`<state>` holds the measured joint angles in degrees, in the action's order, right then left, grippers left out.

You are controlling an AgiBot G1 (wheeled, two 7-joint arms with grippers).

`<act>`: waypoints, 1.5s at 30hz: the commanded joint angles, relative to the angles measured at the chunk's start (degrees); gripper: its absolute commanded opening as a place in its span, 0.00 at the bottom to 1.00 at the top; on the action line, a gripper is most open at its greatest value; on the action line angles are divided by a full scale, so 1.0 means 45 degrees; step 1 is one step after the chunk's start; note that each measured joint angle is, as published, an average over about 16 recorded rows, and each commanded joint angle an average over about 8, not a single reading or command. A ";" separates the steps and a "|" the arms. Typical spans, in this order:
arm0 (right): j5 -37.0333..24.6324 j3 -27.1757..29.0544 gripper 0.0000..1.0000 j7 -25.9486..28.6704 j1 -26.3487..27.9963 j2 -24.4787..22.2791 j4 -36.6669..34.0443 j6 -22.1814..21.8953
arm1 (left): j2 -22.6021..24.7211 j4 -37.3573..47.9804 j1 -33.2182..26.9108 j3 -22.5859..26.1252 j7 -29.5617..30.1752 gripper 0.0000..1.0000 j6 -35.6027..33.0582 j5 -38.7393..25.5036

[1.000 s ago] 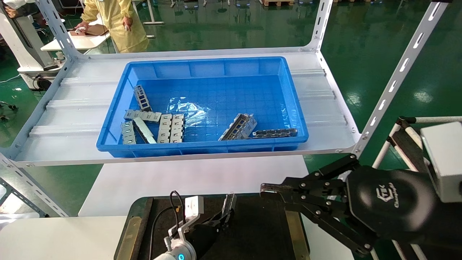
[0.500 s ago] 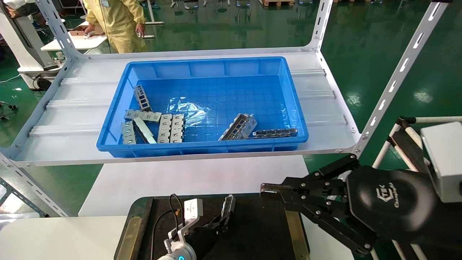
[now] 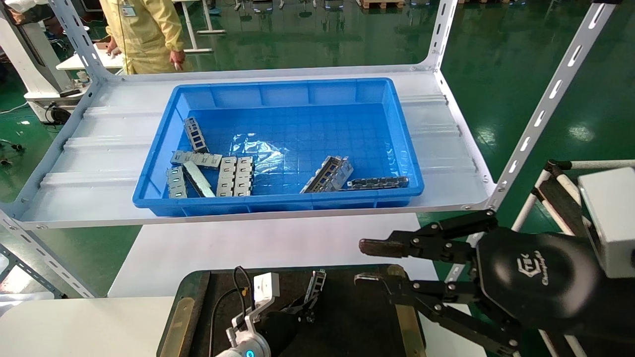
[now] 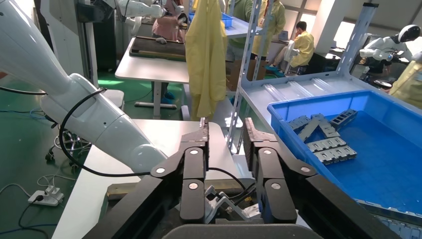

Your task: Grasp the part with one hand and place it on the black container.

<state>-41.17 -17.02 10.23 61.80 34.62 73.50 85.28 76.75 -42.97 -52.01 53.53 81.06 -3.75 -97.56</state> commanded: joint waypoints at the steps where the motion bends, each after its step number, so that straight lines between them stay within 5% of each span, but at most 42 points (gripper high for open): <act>1: 0.0001 -0.0001 1.00 -0.0001 0.0000 -0.0001 0.0000 -0.0001 | 0.0004 0.0006 -0.0008 0.0044 0.0100 1.00 -0.0014 -0.0016; 20: 0.0010 -0.0014 1.00 -0.0007 0.0003 -0.0006 0.0000 -0.0006 | -0.0866 -0.0641 -0.0721 0.0174 -0.0232 1.00 -0.0170 -0.1420; 36: 0.0017 -0.0025 1.00 -0.0013 0.0006 -0.0010 0.0000 -0.0011 | -0.3972 -0.5634 -0.0651 0.0378 -0.0582 1.00 -0.2392 -0.2848; 45: 0.0021 -0.0031 1.00 -0.0016 0.0007 -0.0013 0.0000 -0.0013 | -0.5559 -0.7548 -0.0642 0.0896 -0.1900 1.00 -0.2644 -0.2165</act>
<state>-41.08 -17.16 10.16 61.83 34.56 73.50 85.22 52.05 -75.99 -55.13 57.43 72.20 -15.59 -106.55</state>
